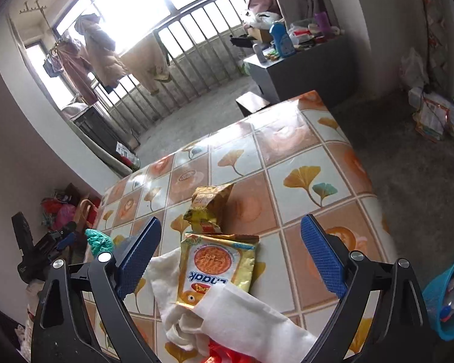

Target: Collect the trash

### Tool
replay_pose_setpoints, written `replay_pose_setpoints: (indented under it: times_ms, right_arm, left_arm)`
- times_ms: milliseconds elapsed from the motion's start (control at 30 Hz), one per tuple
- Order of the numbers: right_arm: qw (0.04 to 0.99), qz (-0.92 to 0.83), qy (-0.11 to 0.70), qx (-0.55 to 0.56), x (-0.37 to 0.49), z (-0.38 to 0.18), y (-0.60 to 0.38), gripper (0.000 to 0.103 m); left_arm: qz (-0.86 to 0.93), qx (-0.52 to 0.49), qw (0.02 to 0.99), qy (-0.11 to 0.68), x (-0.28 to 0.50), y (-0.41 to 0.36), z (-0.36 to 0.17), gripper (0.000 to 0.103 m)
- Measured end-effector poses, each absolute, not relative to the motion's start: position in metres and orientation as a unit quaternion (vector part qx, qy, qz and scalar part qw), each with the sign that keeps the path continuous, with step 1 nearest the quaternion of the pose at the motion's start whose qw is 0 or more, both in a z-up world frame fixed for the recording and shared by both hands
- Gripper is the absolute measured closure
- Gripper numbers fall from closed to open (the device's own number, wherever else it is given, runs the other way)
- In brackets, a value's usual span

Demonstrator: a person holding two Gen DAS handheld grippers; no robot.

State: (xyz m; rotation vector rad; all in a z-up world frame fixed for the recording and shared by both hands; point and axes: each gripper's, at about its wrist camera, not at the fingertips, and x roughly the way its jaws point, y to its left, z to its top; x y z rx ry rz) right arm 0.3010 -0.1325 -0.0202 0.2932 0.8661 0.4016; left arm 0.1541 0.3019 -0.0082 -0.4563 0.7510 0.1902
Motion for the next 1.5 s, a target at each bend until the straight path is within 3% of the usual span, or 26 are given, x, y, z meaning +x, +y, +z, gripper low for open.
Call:
replay_pose_setpoints:
  times_ms: [133,233,467,567,733,1133,1200,1267,1333,1500]
  right_arm:
    - [0.859,0.211,0.45,0.121,0.334,-0.032,-0.101,0.015]
    - [0.846,0.221,0.474,0.103,0.357,-0.045,-0.079,0.015]
    - [0.823,0.237,0.512,0.066,0.368,-0.078,-0.062,0.046]
    - [0.815,0.256,0.514,0.079,0.358,-0.08,-0.068,0.066]
    - [0.815,0.281,0.496,0.098,0.322,-0.08,-0.083,0.069]
    - [0.806,0.31,0.487,0.128,0.264,-0.08,-0.101,0.07]
    - [0.811,0.304,0.481,0.135,0.266,-0.07,-0.106,0.065]
    - [0.815,0.31,0.466,0.153,0.27,-0.052,-0.117,0.048]
    - [0.827,0.311,0.441,0.155,0.263,-0.031,-0.128,0.041]
    - [0.859,0.286,0.4,0.144,0.228,0.005,-0.17,0.038]
  left_arm:
    - [0.097,-0.235,0.881,0.398,0.17,0.306,-0.038,0.028]
    - [0.088,-0.235,0.875,0.414,0.179,0.301,-0.052,0.04]
    - [0.034,-0.199,0.888,0.413,0.199,0.268,-0.057,0.05]
    - [-0.017,-0.185,0.889,0.42,0.205,0.238,-0.057,0.05]
    - [-0.112,-0.174,0.88,0.428,0.204,0.177,-0.06,0.051]
    - [-0.181,-0.167,0.861,0.444,0.154,0.14,-0.057,0.049]
    - [-0.17,-0.169,0.867,0.436,0.15,0.145,-0.051,0.048]
    - [-0.167,-0.165,0.876,0.422,0.146,0.149,-0.04,0.046]
    - [-0.168,-0.157,0.885,0.404,0.142,0.15,-0.027,0.046]
    - [-0.167,-0.121,0.907,0.367,0.133,0.145,-0.004,0.045]
